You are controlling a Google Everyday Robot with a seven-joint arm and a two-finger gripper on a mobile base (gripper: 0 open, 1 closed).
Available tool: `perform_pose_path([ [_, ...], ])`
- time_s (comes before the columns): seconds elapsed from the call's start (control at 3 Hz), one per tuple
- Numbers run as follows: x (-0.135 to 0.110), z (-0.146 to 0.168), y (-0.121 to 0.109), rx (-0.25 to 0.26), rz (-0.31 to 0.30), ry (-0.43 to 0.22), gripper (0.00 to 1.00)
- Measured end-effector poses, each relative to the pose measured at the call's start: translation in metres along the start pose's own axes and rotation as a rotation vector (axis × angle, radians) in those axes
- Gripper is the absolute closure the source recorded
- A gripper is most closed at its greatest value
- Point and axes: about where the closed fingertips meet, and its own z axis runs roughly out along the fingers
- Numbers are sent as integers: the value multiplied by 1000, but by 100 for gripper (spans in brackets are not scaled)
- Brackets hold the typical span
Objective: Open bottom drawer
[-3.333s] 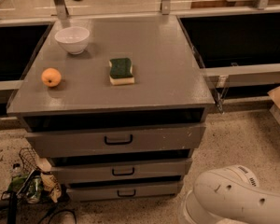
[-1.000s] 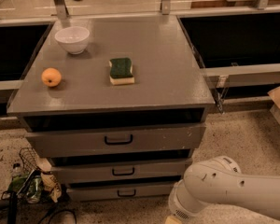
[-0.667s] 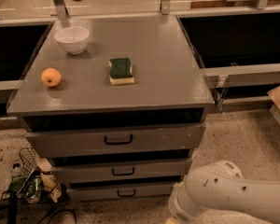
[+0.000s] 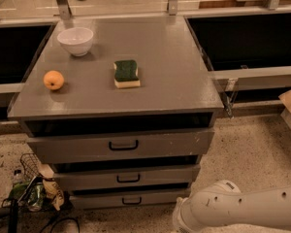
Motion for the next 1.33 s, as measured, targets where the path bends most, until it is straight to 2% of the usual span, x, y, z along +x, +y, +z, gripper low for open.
perform_pose_path([
  [0.33,7,28,-10,-25,0,-35,0],
  [0.67,8,61,-24,-80,-20,-29,0],
  [1.0,8,61,-24,-80,-20,-29,0],
  [1.33,5,92,-19,-112,-12,-47,0],
])
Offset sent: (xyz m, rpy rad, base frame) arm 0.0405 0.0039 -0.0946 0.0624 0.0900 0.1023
